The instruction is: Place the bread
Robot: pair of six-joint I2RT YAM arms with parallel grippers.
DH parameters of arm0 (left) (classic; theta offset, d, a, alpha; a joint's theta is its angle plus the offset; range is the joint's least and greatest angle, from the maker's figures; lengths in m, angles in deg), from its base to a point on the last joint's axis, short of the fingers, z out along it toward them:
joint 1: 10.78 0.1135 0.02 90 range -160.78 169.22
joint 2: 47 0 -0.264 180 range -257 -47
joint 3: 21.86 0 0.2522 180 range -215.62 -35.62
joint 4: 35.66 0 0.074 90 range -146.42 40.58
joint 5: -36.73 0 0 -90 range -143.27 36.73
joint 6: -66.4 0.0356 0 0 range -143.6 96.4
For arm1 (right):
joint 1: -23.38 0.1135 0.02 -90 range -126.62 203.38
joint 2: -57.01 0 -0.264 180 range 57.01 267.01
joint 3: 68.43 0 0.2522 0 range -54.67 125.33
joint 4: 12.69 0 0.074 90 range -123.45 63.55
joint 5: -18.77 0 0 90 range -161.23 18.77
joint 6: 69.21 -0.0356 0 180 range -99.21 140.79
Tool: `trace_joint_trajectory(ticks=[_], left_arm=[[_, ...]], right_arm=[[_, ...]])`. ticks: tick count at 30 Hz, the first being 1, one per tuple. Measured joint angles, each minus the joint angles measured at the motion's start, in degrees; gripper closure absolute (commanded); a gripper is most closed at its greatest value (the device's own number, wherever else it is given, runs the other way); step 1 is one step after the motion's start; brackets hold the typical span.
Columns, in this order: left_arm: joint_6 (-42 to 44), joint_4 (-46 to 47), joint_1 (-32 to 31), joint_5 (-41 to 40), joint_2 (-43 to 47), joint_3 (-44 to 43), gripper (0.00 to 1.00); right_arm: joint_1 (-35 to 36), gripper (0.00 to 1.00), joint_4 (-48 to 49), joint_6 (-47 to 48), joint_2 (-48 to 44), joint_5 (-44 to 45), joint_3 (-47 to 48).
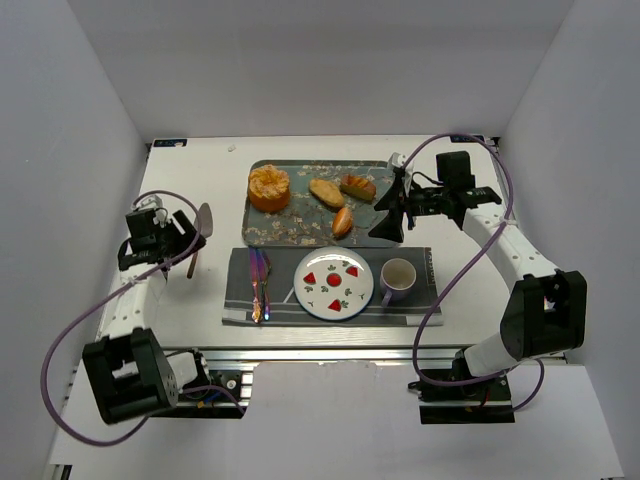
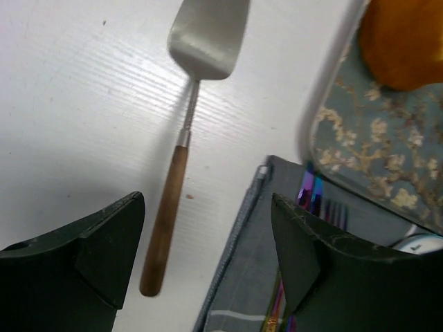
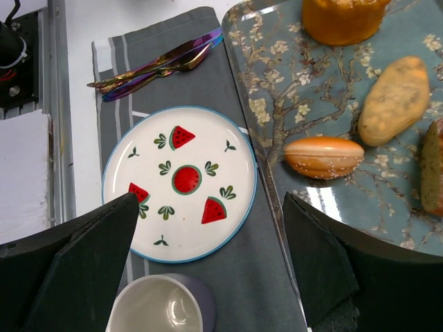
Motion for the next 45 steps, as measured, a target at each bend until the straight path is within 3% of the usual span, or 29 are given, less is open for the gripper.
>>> trace_joint_trajectory(ticks=[2, 11, 16, 21, 33, 40, 45], left_arm=[[0.6, 1.8, 0.8, 0.6, -3.4, 0.7, 0.19], [3.2, 9.1, 1.3, 5.4, -11.1, 7.1, 0.47], [3.2, 10.5, 1.3, 7.2, -13.0, 9.0, 0.49], [3.2, 12.0, 1.3, 7.6, -13.2, 9.0, 0.41], [1.4, 13.0, 1.3, 7.7, -13.7, 9.0, 0.48], [-0.4, 14.6, 1.4, 7.8, -13.7, 9.1, 0.59], [-1.5, 15.3, 1.5, 7.9, -13.7, 9.5, 0.82]], right_arm=[[0.0, 0.11, -0.4, 0.1, 0.0, -0.2, -0.1], [-0.1, 0.11, -0.8, 0.0, 0.0, -0.4, -0.2], [-0.1, 0.11, -0.8, -0.1, 0.0, -0.4, -0.2], [-0.5, 0.11, -0.7, -0.3, 0.0, -0.4, -0.5], [-1.6, 0.11, -0.8, -0.4, -0.3, -0.4, -1.0], [-1.7, 0.11, -0.9, -0.4, -0.6, -0.4, -1.0], [-2.0, 0.11, -0.9, -0.4, -1.0, -0.4, -1.0]])
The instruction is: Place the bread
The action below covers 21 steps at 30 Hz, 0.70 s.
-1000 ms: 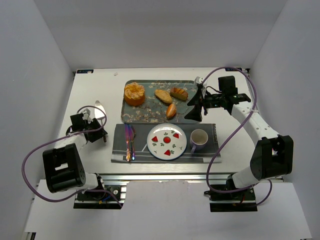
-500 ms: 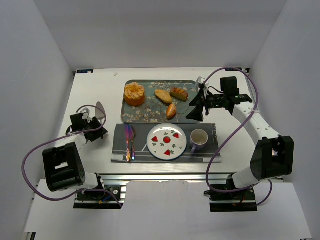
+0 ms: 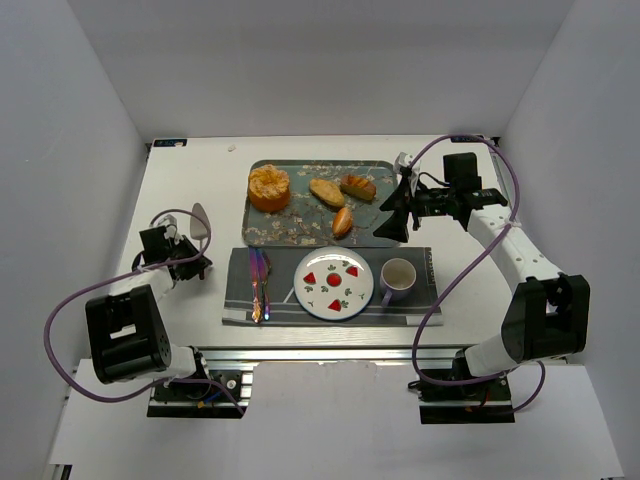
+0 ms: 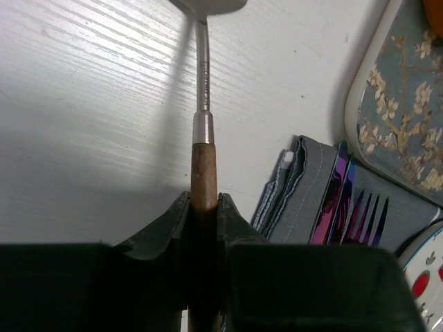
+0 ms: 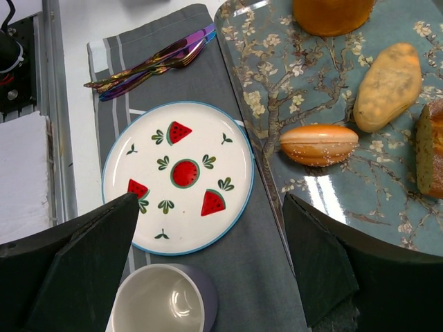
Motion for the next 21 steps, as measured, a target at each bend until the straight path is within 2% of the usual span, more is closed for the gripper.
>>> trace_joint_trajectory(ticks=[4, 11, 13, 14, 15, 16, 17, 20, 21], left_arm=[[-0.7, -0.6, 0.3, 0.3, 1.3, 0.0, 1.0], [-4.1, -6.5, 0.0, 2.1, 11.7, -2.8, 1.0], [-5.8, -7.9, -1.2, 4.1, 14.4, -6.3, 1.0], [-6.8, -8.0, -2.4, 5.6, 15.3, -8.4, 1.0], [-7.8, -7.9, -4.0, 7.0, 15.7, -10.7, 1.0], [-8.8, -7.3, -6.2, 8.5, 16.0, -12.4, 1.0], [-9.9, -6.6, -8.8, 10.0, 16.0, -14.1, 1.0], [-13.4, -3.2, -17.6, 15.0, 15.7, -15.7, 1.0], [-14.6, -2.3, -20.5, 16.7, 15.3, -15.8, 1.0]], right_arm=[[-0.2, 0.11, -0.1, 0.0, 0.0, 0.0, 0.0], [-0.7, 0.11, -0.3, 0.2, -0.1, 0.1, 0.0], [-1.0, 0.23, -0.2, 0.3, -0.1, 0.1, 0.0], [-1.0, 0.34, -0.2, 0.3, -0.1, 0.1, 0.0], [-1.1, 0.71, 0.0, 0.0, -0.1, 0.3, 0.0], [-1.1, 0.88, 0.4, -0.2, -0.1, 0.5, 0.0], [-1.2, 1.0, 0.8, -1.0, -0.1, 0.7, 0.1], [-1.6, 1.0, 1.5, -2.7, -0.1, 0.9, 0.7], [-1.7, 0.92, 1.7, -3.1, -0.1, 1.0, 1.0]])
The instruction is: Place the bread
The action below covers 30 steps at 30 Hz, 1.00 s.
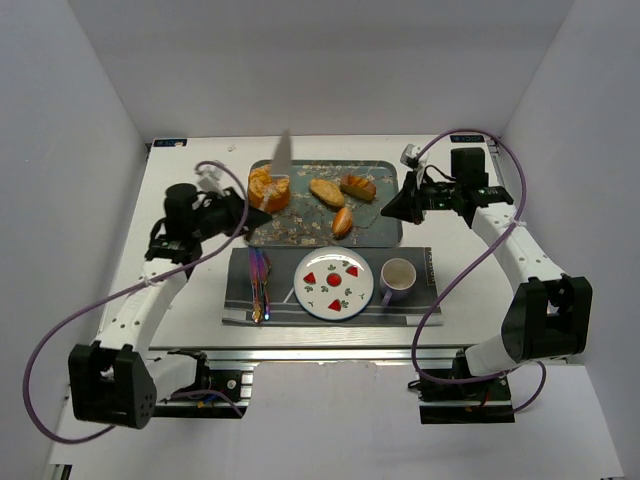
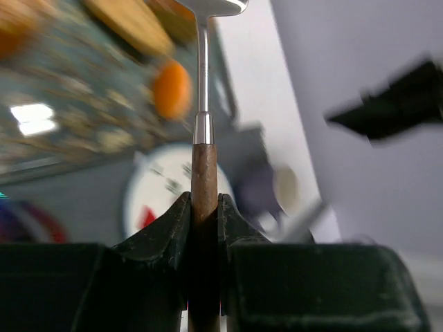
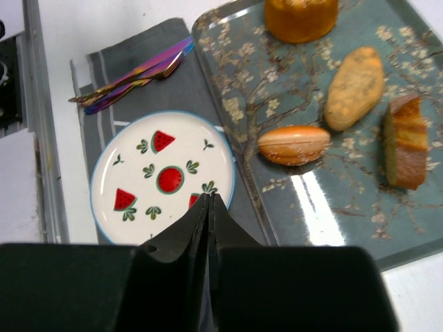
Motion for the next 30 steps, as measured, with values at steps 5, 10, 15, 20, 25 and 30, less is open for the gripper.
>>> trace_joint_trajectory(ticks=[5, 10, 15, 20, 25, 30], left_arm=[[-1.8, -0.5, -8.9, 4.6, -8.6, -2.2, 1.0], [-0.9, -5.7, -9.4, 2.8, -17.4, -4.9, 1.0], [1.0, -9.9, -9.2, 0.7, -23.7, -9.0, 1.0], [2.7, -11.7, -9.2, -0.4, -30.0, -11.1, 1.0], [3.8, -13.7, -8.9, -1.6, -34.0, -11.3, 1.0], [3.7, -13.6, -8.0, -2.4, -34.8, -12.1, 1.0]], right_arm=[[-0.5, 0.85, 1.6, -1.4, 0.0, 0.3, 1.2], [-1.0, 0.85, 2.2, -2.1, 0.0, 0.6, 1.3], [-1.5, 0.85, 2.4, -2.5, 0.0, 0.7, 1.2], [-1.7, 0.85, 2.4, -2.5, 0.0, 0.7, 0.9], [-2.2, 0.85, 2.6, -2.6, 0.0, 0.7, 0.9], [-2.3, 0.84, 2.8, -2.8, 0.0, 0.6, 0.8]])
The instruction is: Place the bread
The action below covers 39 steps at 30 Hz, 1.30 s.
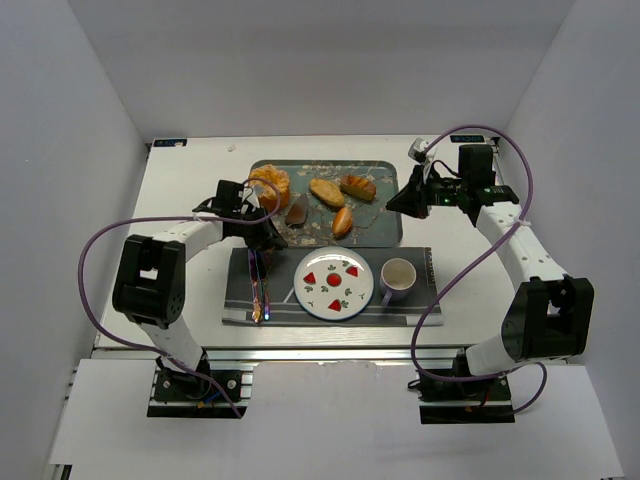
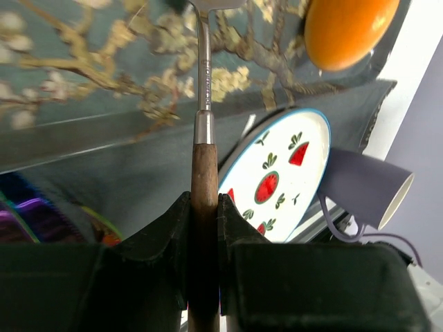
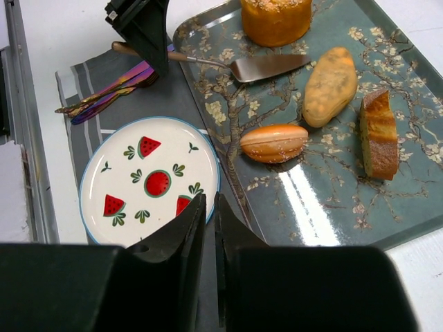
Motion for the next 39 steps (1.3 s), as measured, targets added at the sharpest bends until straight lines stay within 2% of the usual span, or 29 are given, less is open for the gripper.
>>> trace_joint_trajectory(ticks=[13, 25, 39], left_arm=[[-0.9, -1.3, 3.3, -0.2, 0.2, -0.2, 1.0], [4.1, -14.6, 3.8, -5.6, 3.9, -5.5, 1.0], [7.1, -16.9, 3.8, -7.6, 7.3, -1.8, 1.0]], right_arm=[[-0.3, 0.84, 1.1, -1.2, -0.2, -0.9, -1.0], [-0.4, 0.84, 1.3, -1.8, -0.2, -1.7, -1.0], [-0.4, 0.84, 1.8, -2.6, -0.2, -2.2, -1.0]])
